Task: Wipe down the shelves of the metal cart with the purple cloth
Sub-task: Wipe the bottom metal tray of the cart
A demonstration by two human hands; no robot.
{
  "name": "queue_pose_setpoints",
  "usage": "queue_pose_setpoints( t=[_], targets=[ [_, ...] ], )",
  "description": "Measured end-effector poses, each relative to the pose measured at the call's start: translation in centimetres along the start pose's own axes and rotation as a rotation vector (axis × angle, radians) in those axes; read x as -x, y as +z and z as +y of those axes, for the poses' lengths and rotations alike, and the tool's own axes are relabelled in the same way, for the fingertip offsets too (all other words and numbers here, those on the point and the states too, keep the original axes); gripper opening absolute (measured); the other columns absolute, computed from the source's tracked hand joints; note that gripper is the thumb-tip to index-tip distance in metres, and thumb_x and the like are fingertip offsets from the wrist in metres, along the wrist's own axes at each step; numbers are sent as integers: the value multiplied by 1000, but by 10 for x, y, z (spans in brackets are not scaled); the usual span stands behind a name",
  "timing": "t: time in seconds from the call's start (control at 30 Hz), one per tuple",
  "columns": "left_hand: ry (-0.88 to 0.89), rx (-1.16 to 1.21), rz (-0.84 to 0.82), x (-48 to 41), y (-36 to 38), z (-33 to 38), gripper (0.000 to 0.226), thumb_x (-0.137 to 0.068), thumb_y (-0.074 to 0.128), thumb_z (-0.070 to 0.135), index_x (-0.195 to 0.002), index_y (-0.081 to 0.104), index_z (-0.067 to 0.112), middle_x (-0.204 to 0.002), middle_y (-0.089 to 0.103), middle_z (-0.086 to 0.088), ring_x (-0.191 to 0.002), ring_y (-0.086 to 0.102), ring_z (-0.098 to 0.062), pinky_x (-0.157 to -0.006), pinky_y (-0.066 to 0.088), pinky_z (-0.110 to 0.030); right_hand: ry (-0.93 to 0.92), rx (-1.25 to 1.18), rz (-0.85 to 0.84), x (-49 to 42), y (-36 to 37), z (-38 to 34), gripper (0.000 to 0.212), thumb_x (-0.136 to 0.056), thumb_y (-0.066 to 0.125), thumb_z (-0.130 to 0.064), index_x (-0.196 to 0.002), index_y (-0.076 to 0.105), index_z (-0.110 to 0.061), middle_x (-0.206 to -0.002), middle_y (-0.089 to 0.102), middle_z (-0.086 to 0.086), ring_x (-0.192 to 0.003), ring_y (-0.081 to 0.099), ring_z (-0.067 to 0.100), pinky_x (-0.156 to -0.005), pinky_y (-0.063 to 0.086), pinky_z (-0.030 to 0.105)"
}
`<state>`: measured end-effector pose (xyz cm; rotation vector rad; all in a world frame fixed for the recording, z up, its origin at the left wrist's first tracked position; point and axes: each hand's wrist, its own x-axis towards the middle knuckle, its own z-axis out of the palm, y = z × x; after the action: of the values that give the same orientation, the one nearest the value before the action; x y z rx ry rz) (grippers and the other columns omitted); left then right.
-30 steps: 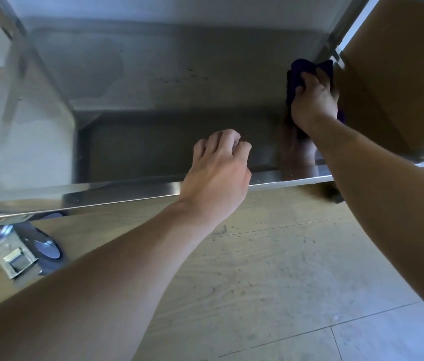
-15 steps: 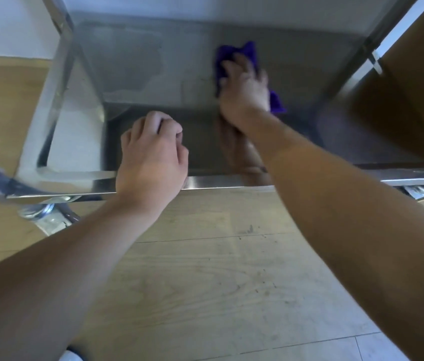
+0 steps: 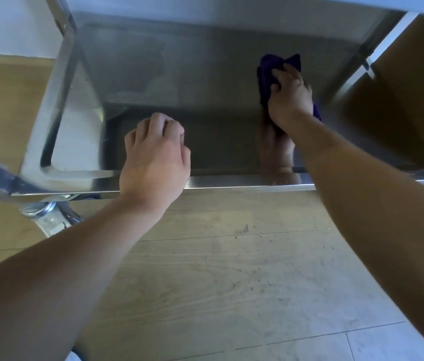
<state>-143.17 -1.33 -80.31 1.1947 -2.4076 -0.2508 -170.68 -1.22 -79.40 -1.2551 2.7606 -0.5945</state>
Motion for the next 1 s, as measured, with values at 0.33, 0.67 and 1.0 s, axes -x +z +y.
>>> queue_pose_setpoints(
  t=[0.33,0.67,1.0],
  targets=[
    [0,-142,-40,-4,-3,8,24,-88,50,14,-107,60,4,-112,54,-15,-107,50,-39,-90,40,-50,-320,-86,54,132,10,-51,39,-97,44,-14,-135,53,-16,-150,40,7,-130,40,38,-115,27,40],
    [17,-88,-28,4,2,14,20,-89,49,16,-99,60,4,-112,53,-13,-106,49,-37,-89,38,-49,234,37,133,93,-42,64,42,-99,38,-20,-140,46,-20,-156,30,2,-139,31,32,-113,23,34],
    [-1,-140,-45,3,3,14,24,-90,48,16,-106,60,3,-110,52,-14,-105,49,-37,-87,40,-49,-408,54,-76,110,4,-65,42,-102,36,-19,-144,42,-17,-157,28,2,-141,27,26,-118,16,32]
  ],
)
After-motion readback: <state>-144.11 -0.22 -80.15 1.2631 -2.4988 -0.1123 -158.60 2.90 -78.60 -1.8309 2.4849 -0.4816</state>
